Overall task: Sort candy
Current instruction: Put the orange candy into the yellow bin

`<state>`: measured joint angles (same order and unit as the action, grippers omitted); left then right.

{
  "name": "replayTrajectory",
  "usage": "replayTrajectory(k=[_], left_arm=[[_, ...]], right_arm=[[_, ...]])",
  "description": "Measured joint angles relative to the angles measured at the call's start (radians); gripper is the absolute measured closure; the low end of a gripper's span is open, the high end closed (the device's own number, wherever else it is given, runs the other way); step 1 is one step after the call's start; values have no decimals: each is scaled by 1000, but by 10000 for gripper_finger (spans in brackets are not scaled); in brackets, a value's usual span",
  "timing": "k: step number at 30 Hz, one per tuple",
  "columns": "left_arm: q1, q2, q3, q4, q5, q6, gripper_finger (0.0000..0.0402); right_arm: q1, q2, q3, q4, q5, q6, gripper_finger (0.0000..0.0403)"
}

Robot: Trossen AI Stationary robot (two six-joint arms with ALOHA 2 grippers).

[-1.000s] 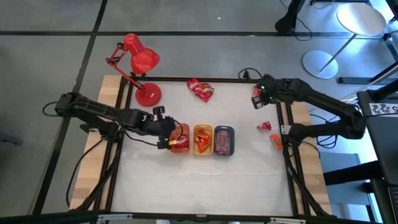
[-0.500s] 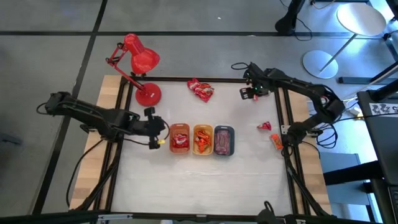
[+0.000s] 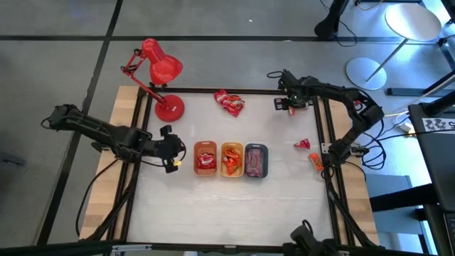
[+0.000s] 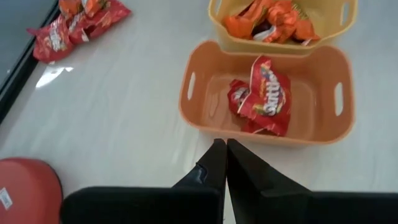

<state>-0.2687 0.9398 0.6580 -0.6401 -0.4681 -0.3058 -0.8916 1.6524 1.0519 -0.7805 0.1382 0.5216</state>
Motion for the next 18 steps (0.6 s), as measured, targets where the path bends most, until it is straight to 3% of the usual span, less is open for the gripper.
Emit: replayTrajectory(k=[11, 18], left_arm=[[0, 0, -15, -2, 0, -35, 398], [0, 0, -15, -1, 0, -35, 397]], right_arm=[[-20, 83, -1, -2, 80, 20, 262], [-28, 84, -1, 1, 91, -11, 338]])
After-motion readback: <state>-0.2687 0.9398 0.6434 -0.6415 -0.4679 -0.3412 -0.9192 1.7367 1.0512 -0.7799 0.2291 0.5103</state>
